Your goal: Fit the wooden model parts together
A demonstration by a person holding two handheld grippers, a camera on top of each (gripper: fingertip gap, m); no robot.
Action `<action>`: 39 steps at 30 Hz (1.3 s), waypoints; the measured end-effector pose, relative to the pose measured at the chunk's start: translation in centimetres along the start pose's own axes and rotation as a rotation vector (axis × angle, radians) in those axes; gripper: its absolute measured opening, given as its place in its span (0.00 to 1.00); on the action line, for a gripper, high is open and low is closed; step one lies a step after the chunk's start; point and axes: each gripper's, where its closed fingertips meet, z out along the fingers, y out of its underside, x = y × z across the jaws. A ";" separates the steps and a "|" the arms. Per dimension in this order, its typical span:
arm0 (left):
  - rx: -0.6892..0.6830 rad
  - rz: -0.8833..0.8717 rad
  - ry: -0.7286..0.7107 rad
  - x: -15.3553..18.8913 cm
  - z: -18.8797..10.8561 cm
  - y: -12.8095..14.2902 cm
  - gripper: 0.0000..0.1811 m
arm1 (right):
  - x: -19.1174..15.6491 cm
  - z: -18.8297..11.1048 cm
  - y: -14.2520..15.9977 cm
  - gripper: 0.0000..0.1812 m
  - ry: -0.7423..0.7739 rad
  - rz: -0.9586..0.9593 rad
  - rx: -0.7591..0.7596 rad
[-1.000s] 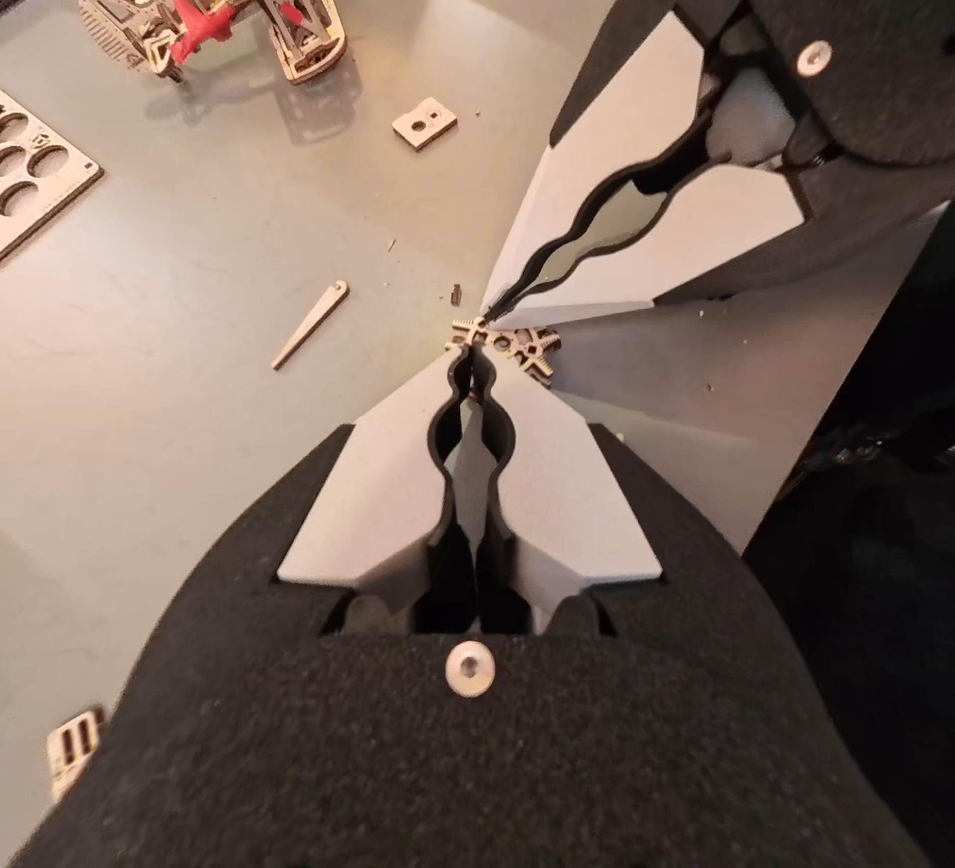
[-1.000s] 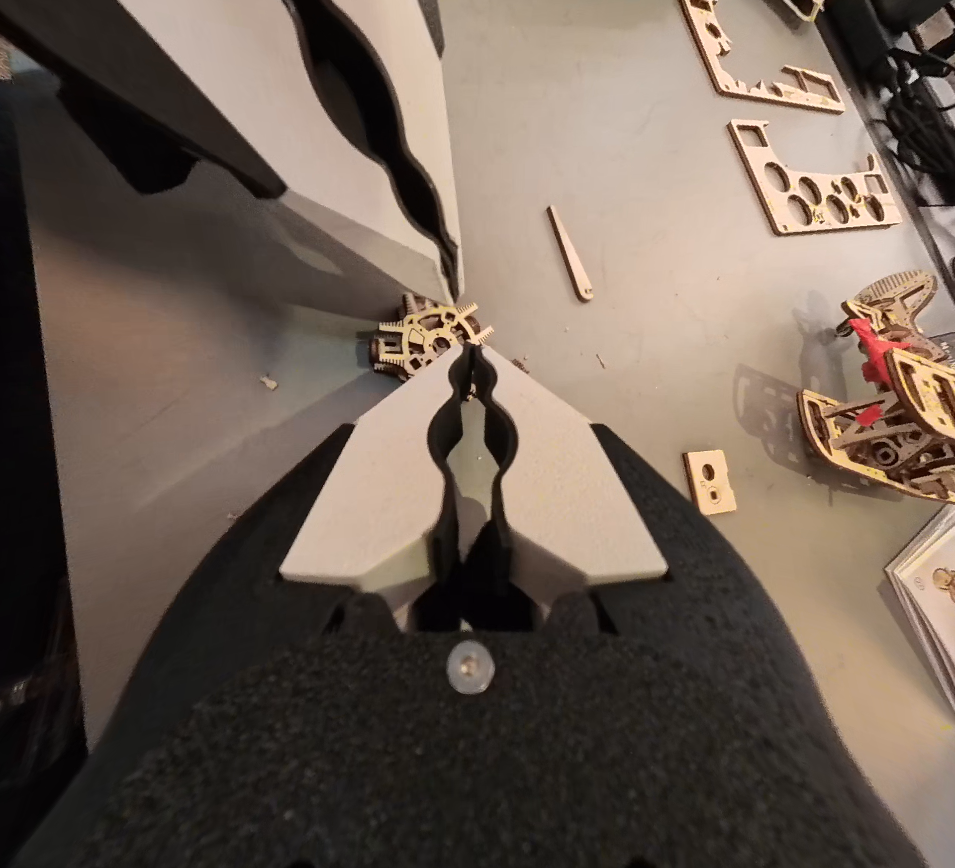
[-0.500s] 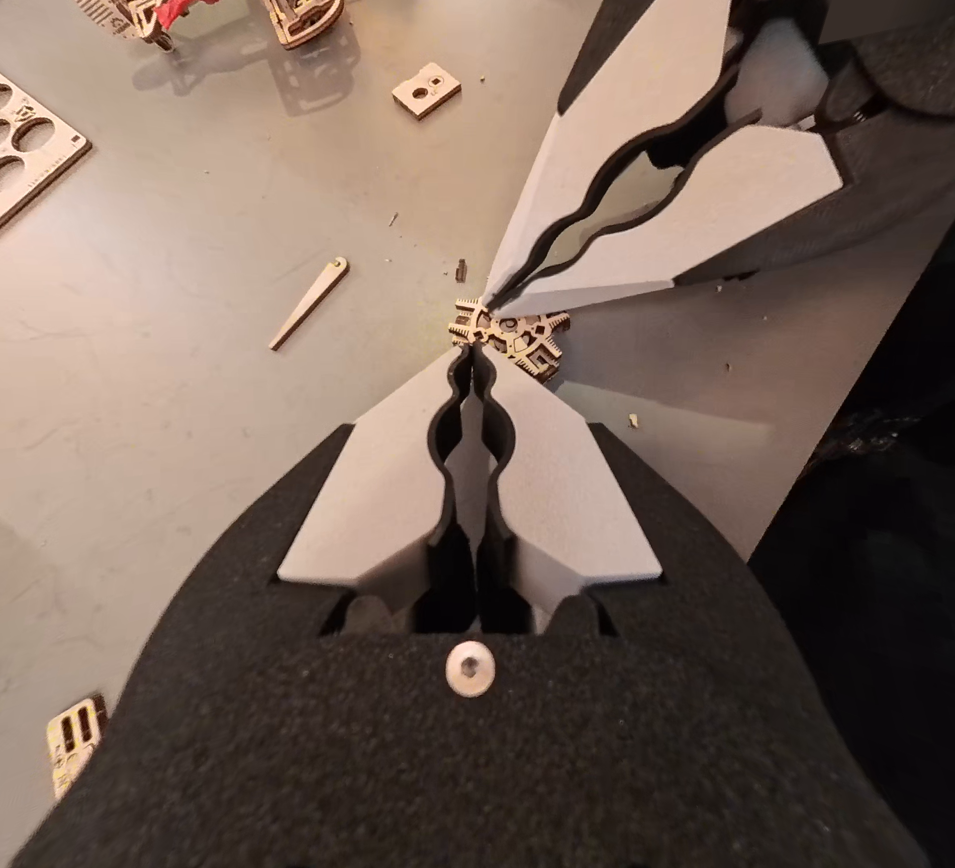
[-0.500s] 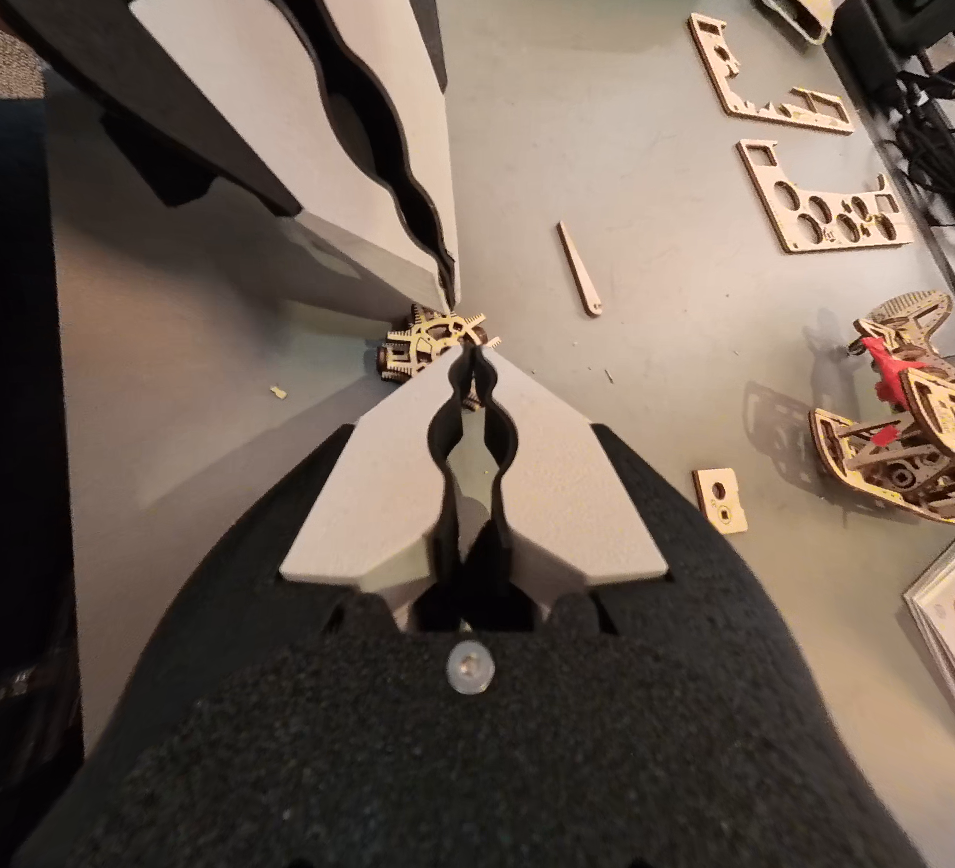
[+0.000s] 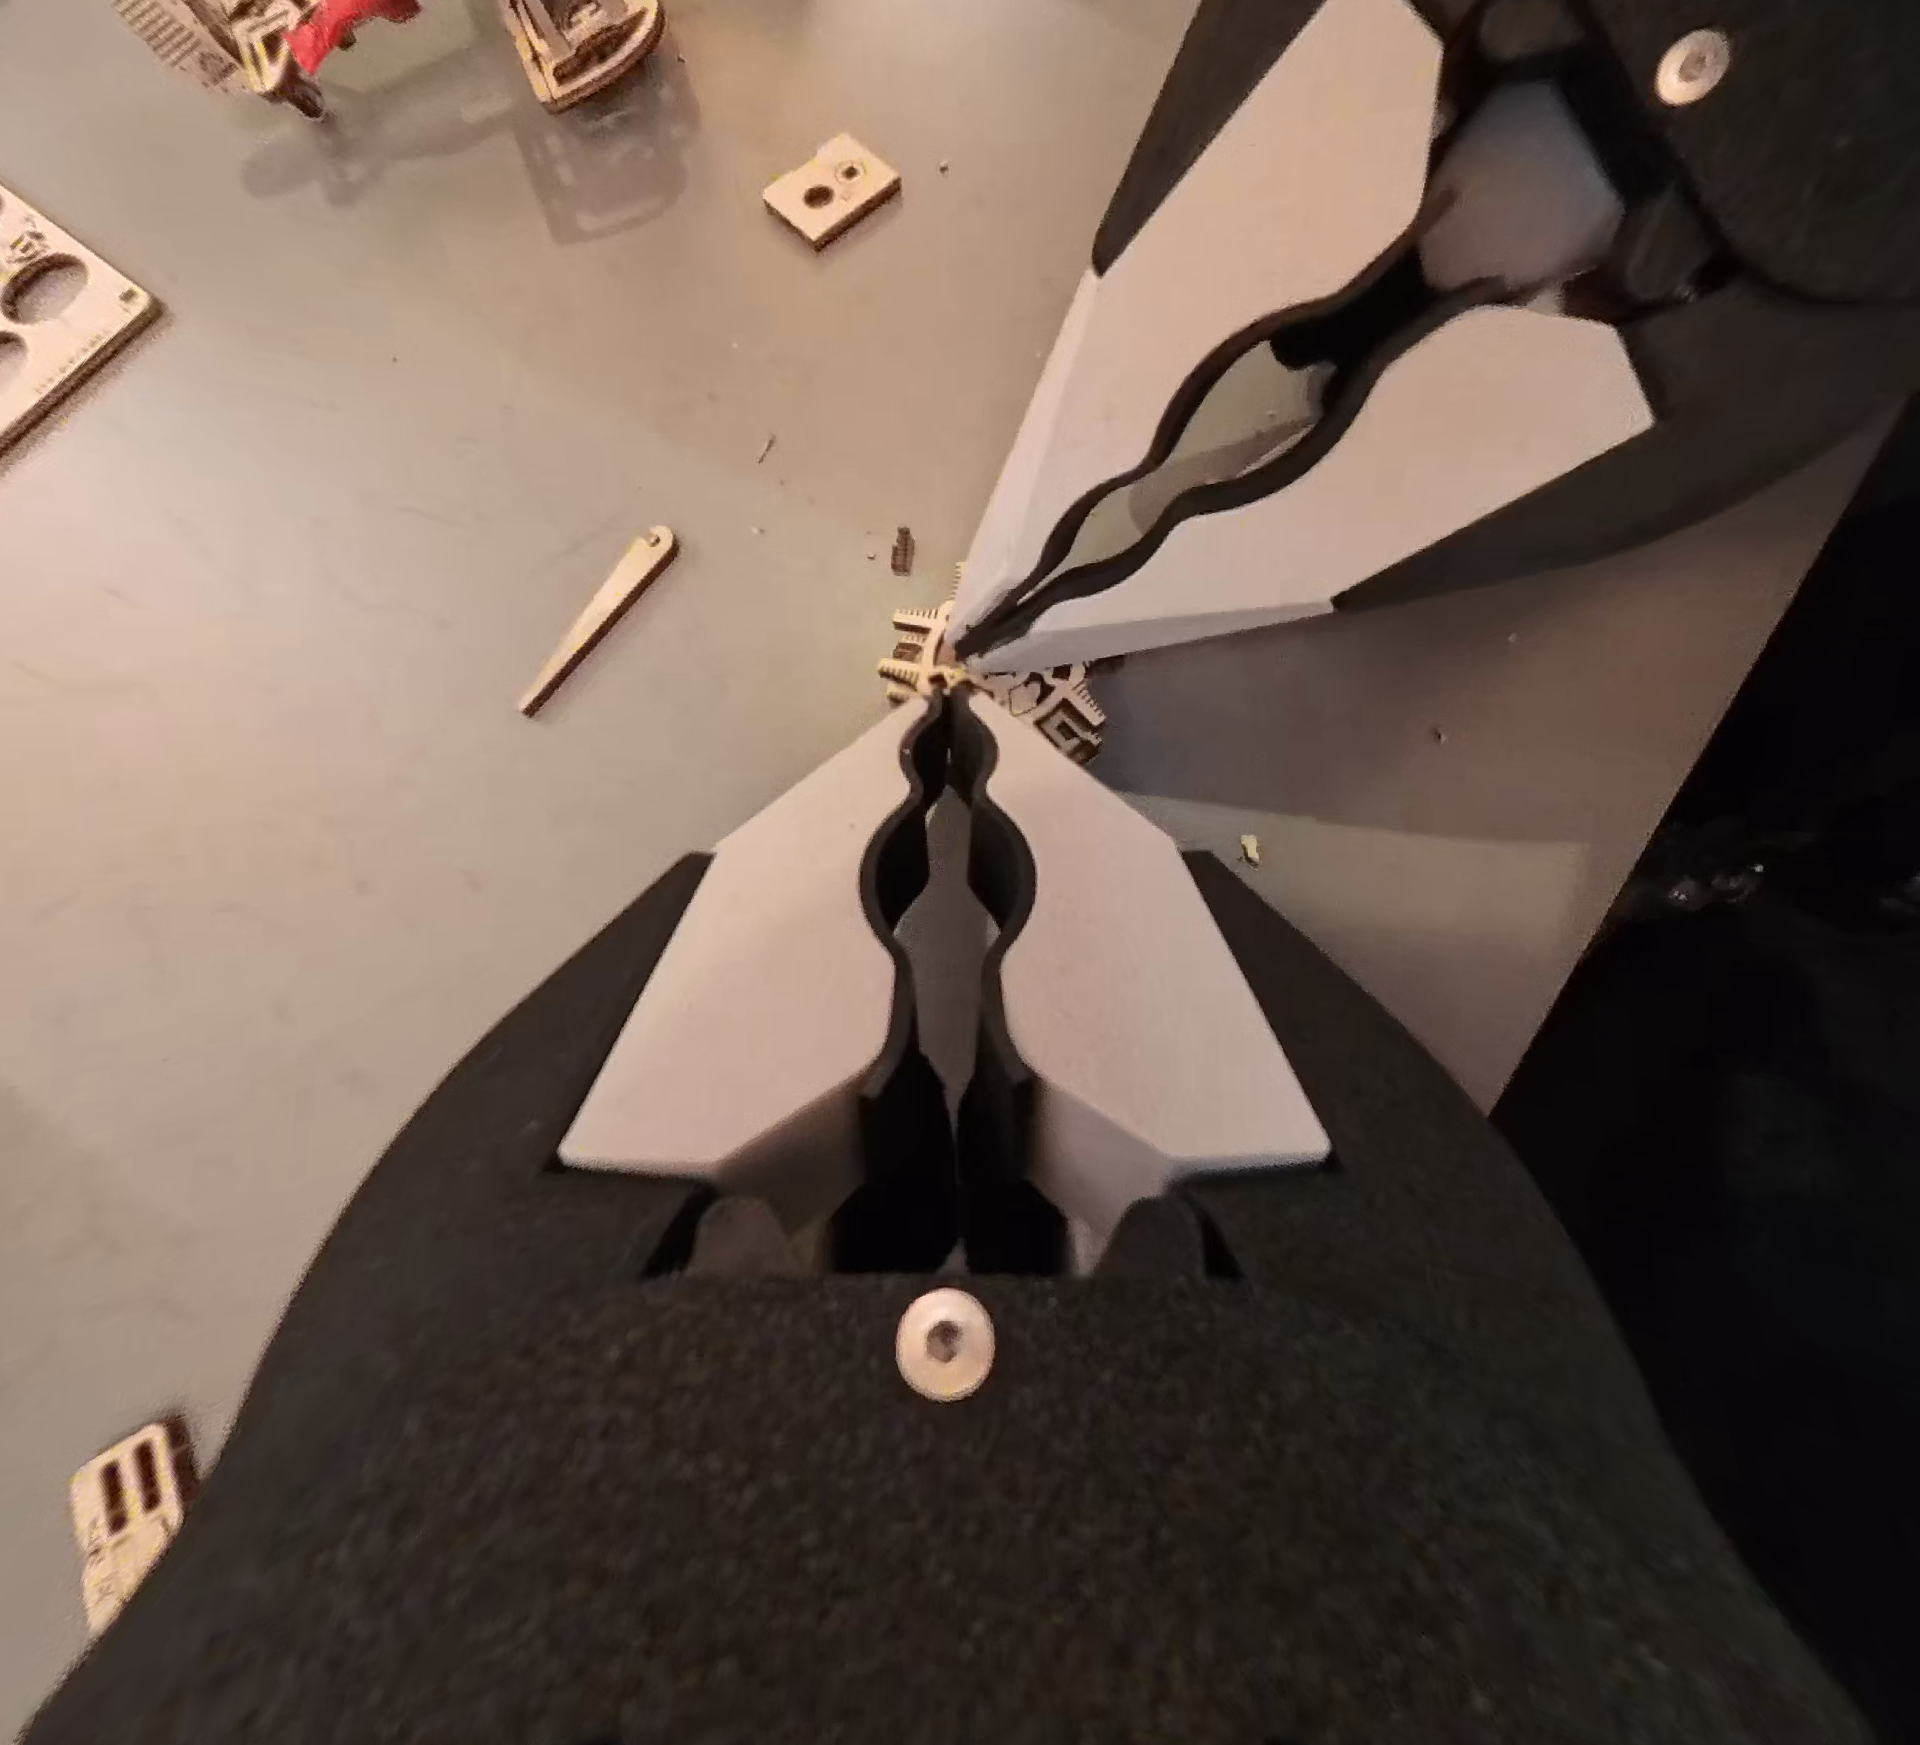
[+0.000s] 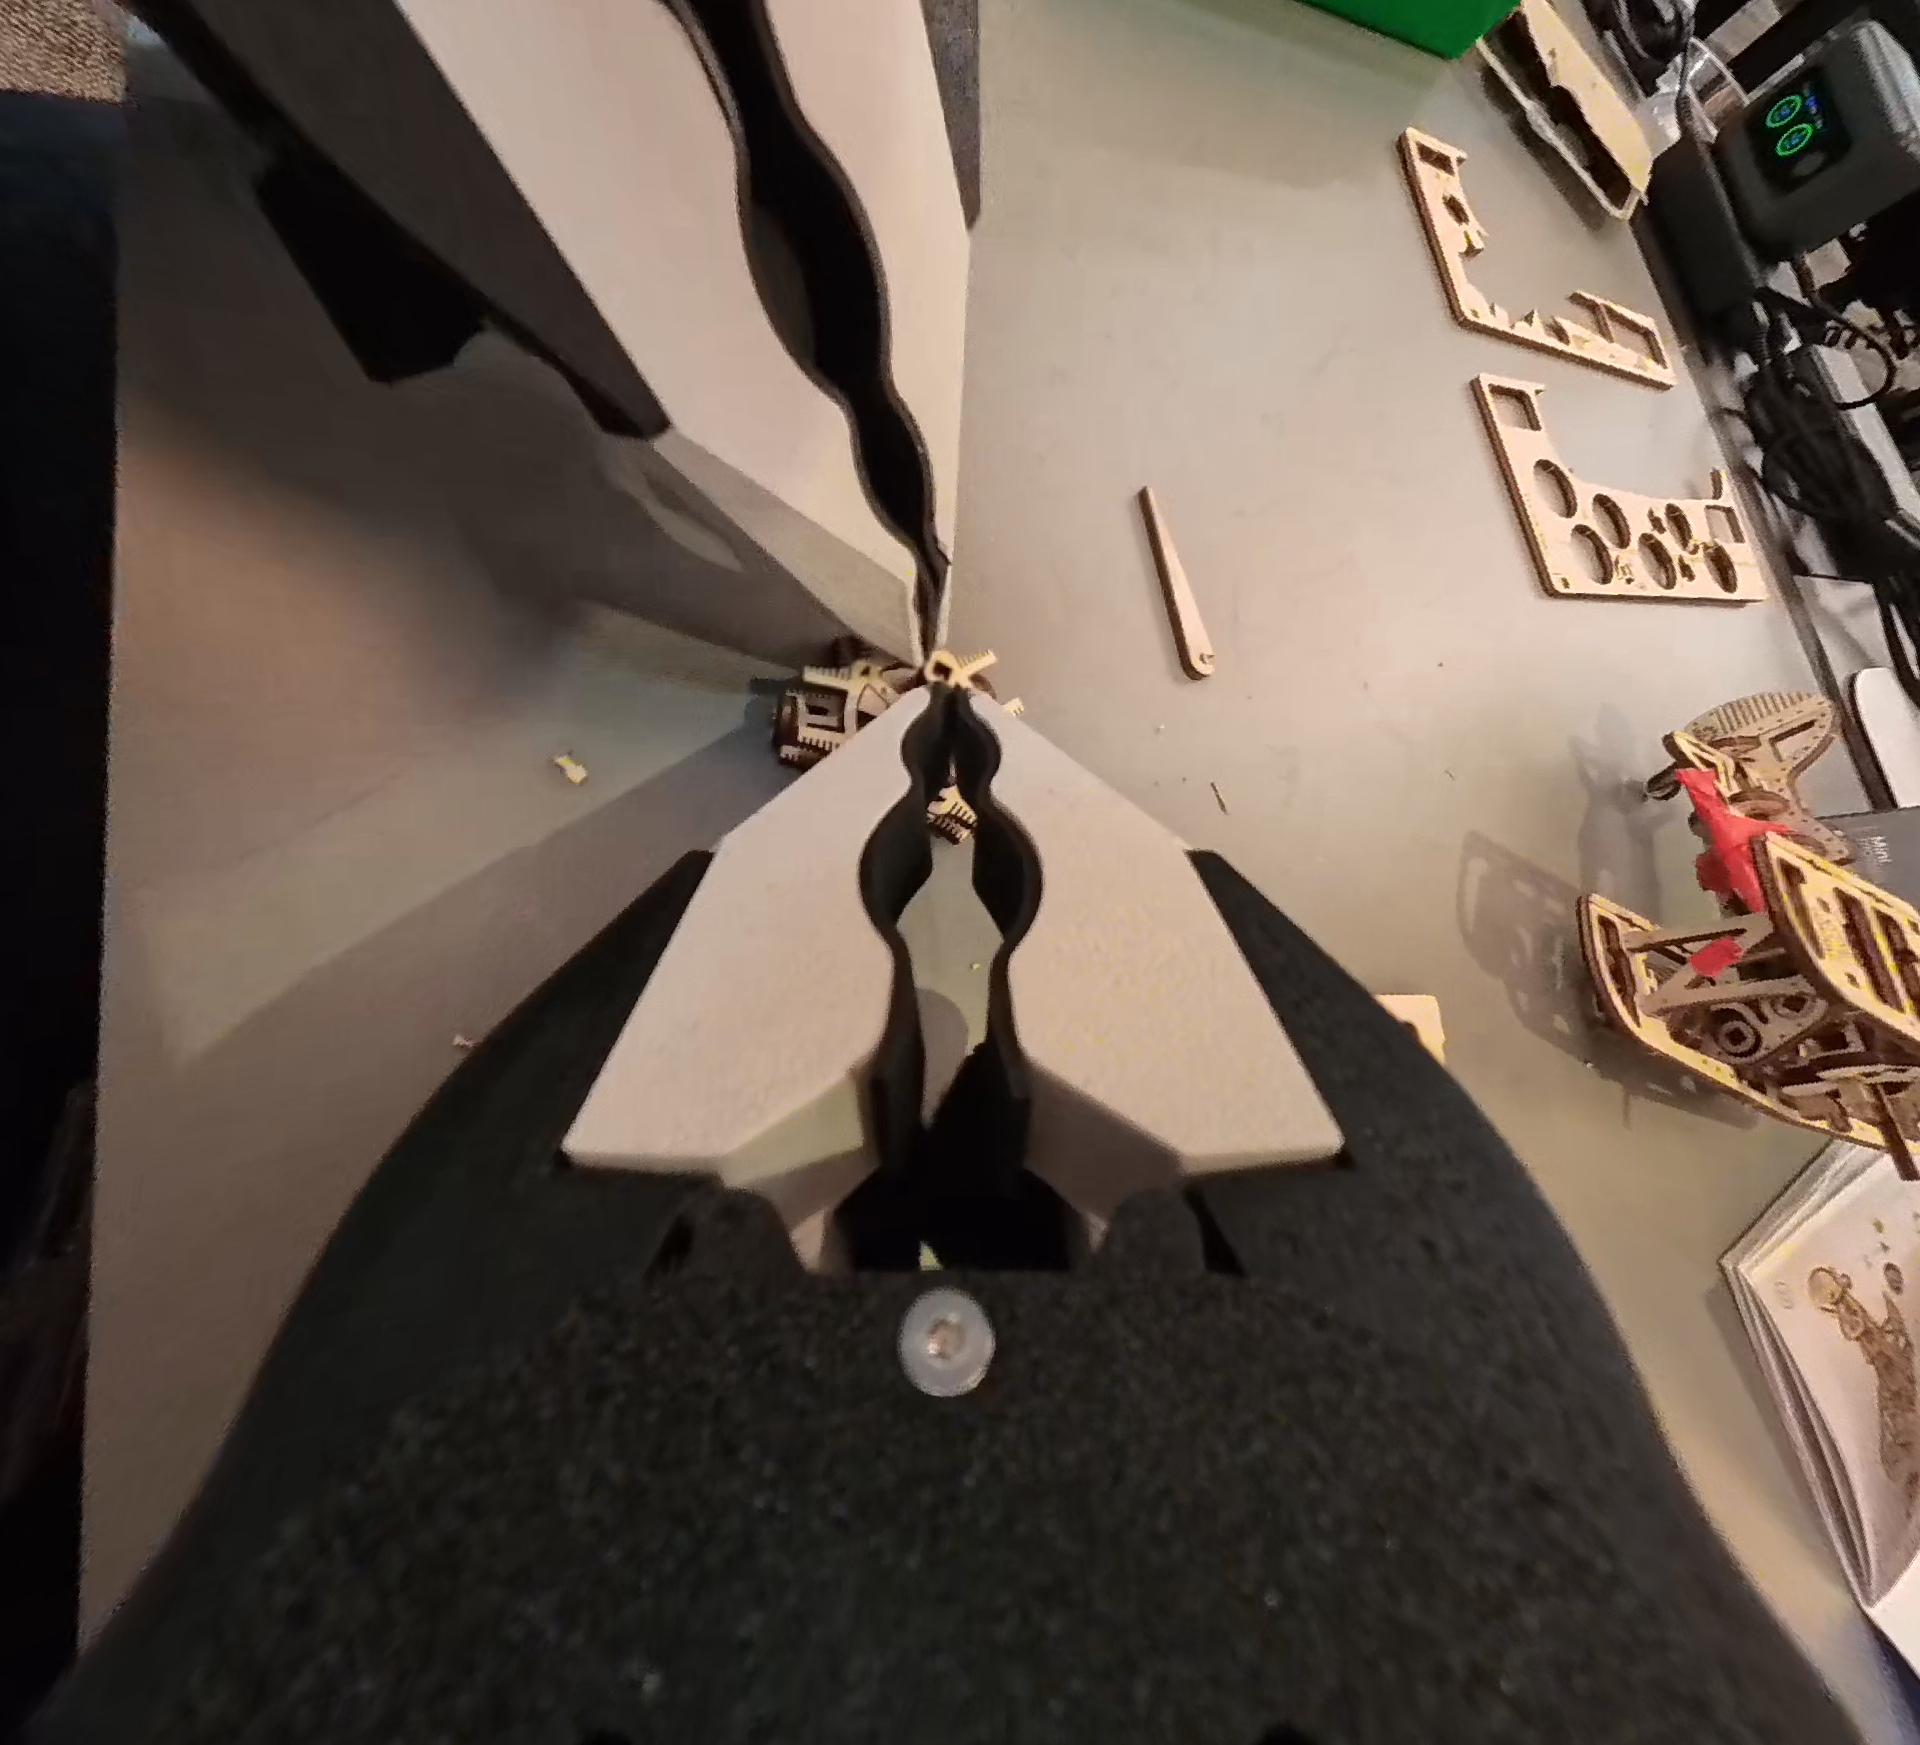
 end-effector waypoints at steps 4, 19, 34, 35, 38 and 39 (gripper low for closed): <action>0.049 -0.039 -0.028 -0.7 -0.7 -1.1 0.00 | 0.0 0.0 0.0 0.00 0.010 -0.010 -0.005; 0.034 -0.023 -0.042 -0.7 -0.4 -0.9 0.00 | -0.2 0.0 -0.3 0.00 0.006 -0.034 0.022; -0.015 0.015 -0.063 -0.4 0.6 -0.4 0.00 | 1.6 -1.2 -0.5 0.00 -0.100 0.305 0.112; -0.015 0.014 -0.062 -0.4 0.6 -0.3 0.00 | 1.7 -1.2 -0.5 0.00 -0.100 0.301 0.110; -0.010 0.014 -0.065 -0.4 0.6 -0.3 0.00 | 0.0 -0.2 0.7 0.00 -0.142 0.248 0.027; -0.008 0.013 -0.066 -0.5 0.6 -0.3 0.00 | 0.0 -0.2 0.4 0.00 -0.132 0.236 0.041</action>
